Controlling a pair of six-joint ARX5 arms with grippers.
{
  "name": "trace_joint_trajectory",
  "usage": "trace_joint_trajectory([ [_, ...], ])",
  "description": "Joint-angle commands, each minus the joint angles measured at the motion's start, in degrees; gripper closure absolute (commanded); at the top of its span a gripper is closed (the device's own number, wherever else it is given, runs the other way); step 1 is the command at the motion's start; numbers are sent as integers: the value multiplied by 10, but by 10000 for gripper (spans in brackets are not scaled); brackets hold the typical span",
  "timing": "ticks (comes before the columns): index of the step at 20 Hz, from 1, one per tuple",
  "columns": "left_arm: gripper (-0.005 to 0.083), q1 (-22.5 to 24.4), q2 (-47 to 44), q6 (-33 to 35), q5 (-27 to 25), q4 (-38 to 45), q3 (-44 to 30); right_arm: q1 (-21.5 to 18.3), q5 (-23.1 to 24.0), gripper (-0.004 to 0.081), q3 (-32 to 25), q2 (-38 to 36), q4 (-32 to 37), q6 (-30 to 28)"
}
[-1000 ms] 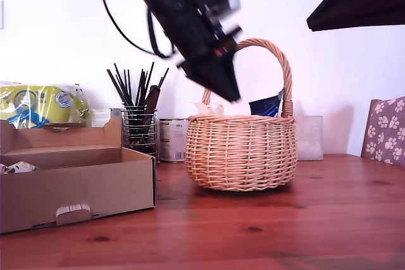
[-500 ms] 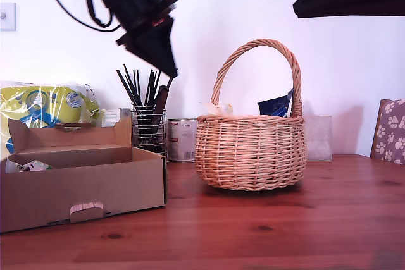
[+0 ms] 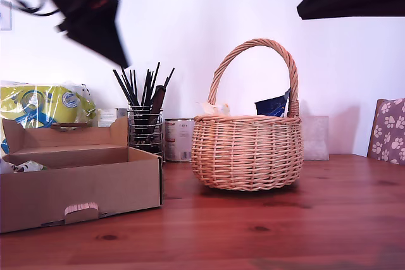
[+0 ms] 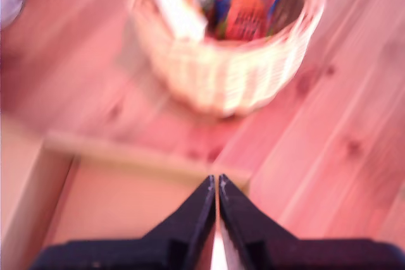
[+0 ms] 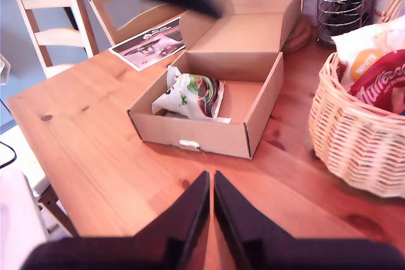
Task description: Move the bags of Easter eggs from the cardboard box on the left into the woven basket on the right side.
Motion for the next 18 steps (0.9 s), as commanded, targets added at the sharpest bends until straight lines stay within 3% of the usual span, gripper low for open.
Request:
trace_joint_trajectory([
  [1,793,9,-10,-3,0,15,-45,2,-4,782,0,0,8,1],
  [8,784,42,-24,11,-12,-68,-66,3,-16,782,0,0,9,1],
  [9,727,48,-24,30,-16,-84,-66,3,-16,782,0,0,9,1],
  [10,567,53,-23,44,-19,-89,-66,3,-16,782,0,0,9,1],
  [12,126,59,-21,62,-70,-80,-66,3,-16,782,0,0,9,2],
  [13,3,60,-20,81,-109,-72,-66,3,-16,782,0,0,9,3],
  [16,-17,60,-6,97,-184,-52,-65,3,-16,782,0,0,10,5],
  [18,-17,60,9,122,-196,-48,-65,3,-16,782,0,0,10,10],
])
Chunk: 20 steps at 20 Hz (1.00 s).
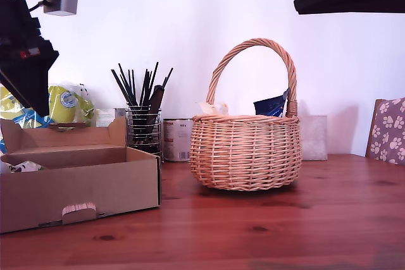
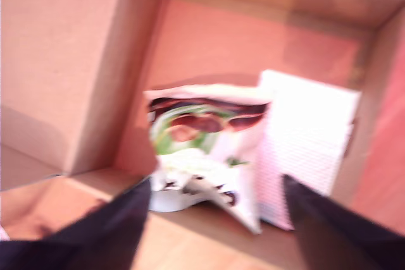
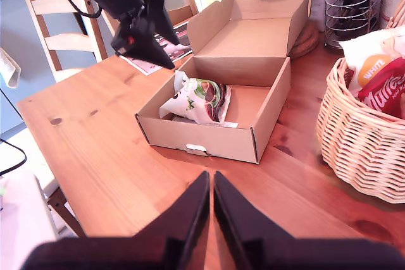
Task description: Move the bags of Easter eggs from the cardboard box on the left into the woven basket on the right side.
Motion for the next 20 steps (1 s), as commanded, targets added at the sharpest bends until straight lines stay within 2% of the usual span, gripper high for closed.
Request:
trace_joint_trajectory([
  [1,-17,-1,30,23,-7,11,-3,2,-2,782,0,0,5,8],
  [9,-17,34,137,50,-9,60,-3,2,-2,782,0,0,5,11],
  [14,-17,52,189,46,-8,49,-3,2,-2,782,0,0,5,11],
  [17,-15,52,194,40,21,44,-3,2,-2,782,0,0,5,11],
  [19,48,52,194,38,37,45,-3,2,-2,782,0,0,5,11],
  [20,119,52,194,38,38,45,-3,2,-2,782,0,0,5,11],
])
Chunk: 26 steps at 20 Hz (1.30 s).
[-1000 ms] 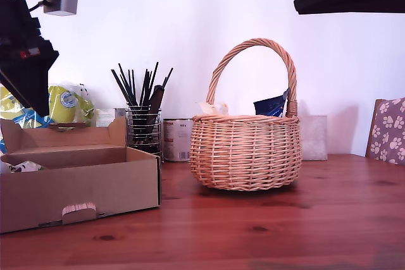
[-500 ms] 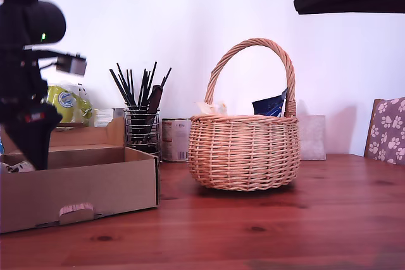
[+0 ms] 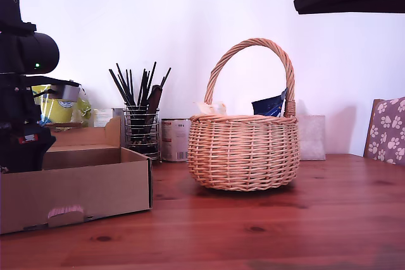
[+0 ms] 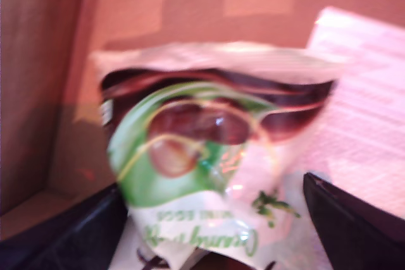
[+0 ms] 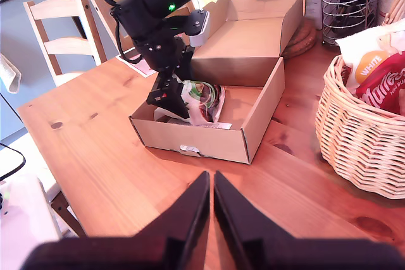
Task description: Move the bags of Easter eggs from the cardboard box on the left into the woven basket on the right side.
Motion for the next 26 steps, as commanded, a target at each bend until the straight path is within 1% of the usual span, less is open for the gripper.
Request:
trace_joint_trajectory([
  [1,229,-2,11,-3,5,-1,-3,2,-2,782,0,0,5,1],
  [2,349,-2,11,-3,4,-1,-3,2,-2,782,0,0,5,1],
  [3,448,-2,11,-3,4,-1,-3,2,-2,782,0,0,5,1],
  [4,503,-2,11,-3,5,-1,-3,2,-2,782,0,0,5,1],
  [6,546,-2,11,-3,4,1,-3,2,-2,782,0,0,5,1],
  [9,546,-2,11,-3,4,-1,3,2,-2,782,0,0,5,1],
  [11,546,-2,10,-22,6,-9,19,2,-2,782,0,0,5,1],
  [13,546,-2,10,-51,23,-24,46,2,-2,782,0,0,5,1],
  [14,546,-2,9,-55,38,-37,63,2,-2,782,0,0,5,1],
  [18,546,-2,2,-82,132,-69,128,2,-2,782,0,0,5,1],
  [21,546,-2,-4,-105,232,-69,173,2,-2,782,0,0,5,1],
  [23,546,-13,-5,-136,303,-64,200,2,-2,782,0,0,5,0],
  [24,546,-22,-4,-139,319,-60,209,2,-1,782,0,0,5,1],
  [26,546,-49,-5,-160,327,-23,214,2,-1,782,0,0,5,1],
])
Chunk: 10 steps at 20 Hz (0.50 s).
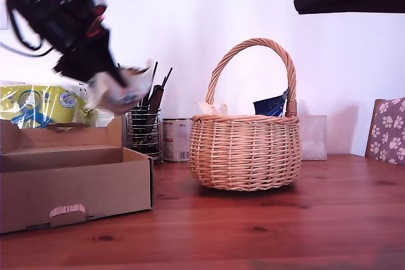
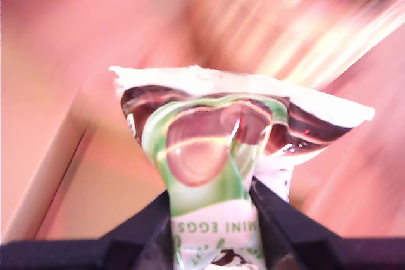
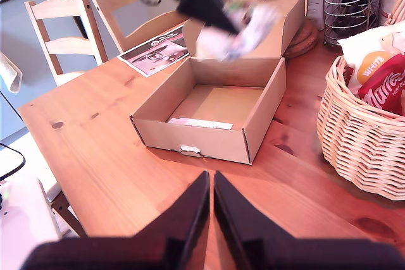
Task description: Move the bags of Easter eggs from the cardboard box on the left into the woven basket on the right side.
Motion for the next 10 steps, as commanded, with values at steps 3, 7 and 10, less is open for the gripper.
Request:
trace_joint_trajectory([
  [3,546,-70,-4,-59,7,104,-5,2,-1,782,0,0,4,1],
  [7,545,-144,-3,-78,-60,255,-5,2,-1,782,0,0,4,1],
  [10,545,-185,5,-79,-130,327,-5,2,-1,782,0,0,4,1],
])
